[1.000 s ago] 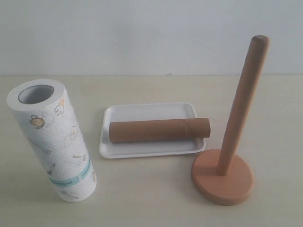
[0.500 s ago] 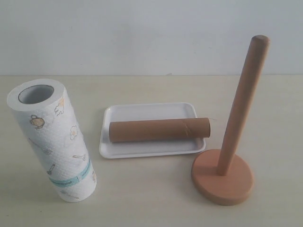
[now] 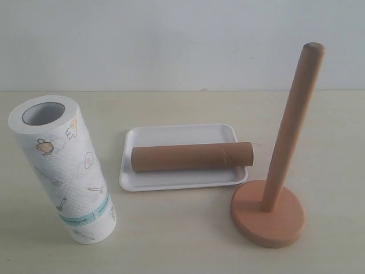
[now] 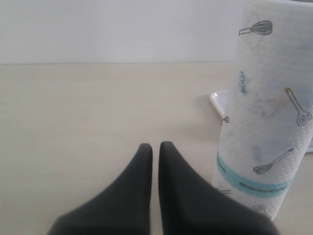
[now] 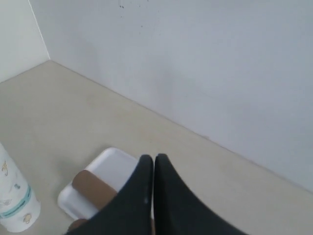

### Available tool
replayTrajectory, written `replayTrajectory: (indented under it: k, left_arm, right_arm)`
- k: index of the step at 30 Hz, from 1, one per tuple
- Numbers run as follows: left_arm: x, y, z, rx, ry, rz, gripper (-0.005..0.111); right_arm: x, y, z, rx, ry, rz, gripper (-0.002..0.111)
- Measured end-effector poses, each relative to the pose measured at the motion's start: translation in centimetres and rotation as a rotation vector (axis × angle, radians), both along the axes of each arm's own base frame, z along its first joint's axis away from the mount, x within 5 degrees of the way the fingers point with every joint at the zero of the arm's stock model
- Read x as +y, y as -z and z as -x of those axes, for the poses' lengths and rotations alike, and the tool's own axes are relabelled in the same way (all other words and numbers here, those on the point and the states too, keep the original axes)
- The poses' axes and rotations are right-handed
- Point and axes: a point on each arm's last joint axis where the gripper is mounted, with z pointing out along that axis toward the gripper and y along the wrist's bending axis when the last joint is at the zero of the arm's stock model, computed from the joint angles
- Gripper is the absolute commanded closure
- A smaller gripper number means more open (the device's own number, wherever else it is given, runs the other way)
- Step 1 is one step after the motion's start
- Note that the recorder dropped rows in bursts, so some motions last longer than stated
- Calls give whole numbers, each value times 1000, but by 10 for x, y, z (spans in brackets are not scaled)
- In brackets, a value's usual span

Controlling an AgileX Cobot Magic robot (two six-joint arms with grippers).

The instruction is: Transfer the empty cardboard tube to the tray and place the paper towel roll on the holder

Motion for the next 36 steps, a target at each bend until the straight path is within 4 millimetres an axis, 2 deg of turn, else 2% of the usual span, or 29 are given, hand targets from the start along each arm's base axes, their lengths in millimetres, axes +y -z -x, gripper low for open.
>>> replayTrajectory:
  k: [4,6,8,11,14,18,21,26,30,36]
  left_arm:
    - [0,0,0,0,0,0,102]
    - [0,0,0,0,0,0,102]
    - [0,0,0,0,0,0,102]
    - [0,0,0,0,0,0,102]
    - [0,0,0,0,0,0,102]
    - [0,0,0,0,0,0,102]
    - [0,0,0,0,0,0,102]
    - [0,0,0,0,0,0,102]
    - [0,0,0,0,0,0,102]
    - [0,0,0,0,0,0,102]
  right_arm:
    - [13,-31,43,-161,92,49,108]
    - [19,-39,61,-227,152,51,108]
    - [25,-41,77,-288,211,39,108]
    - [30,-28,99,-361,286,12,108]
    - [29,1,113,-379,377,-46,108]
    - [20,58,127,-319,529,-179,108]
    - [14,107,130,-244,616,-208,108]
    - [9,167,128,-112,682,-184,108]
    - [9,198,129,-25,693,-162,108]
    - [11,221,134,29,684,-150,108]
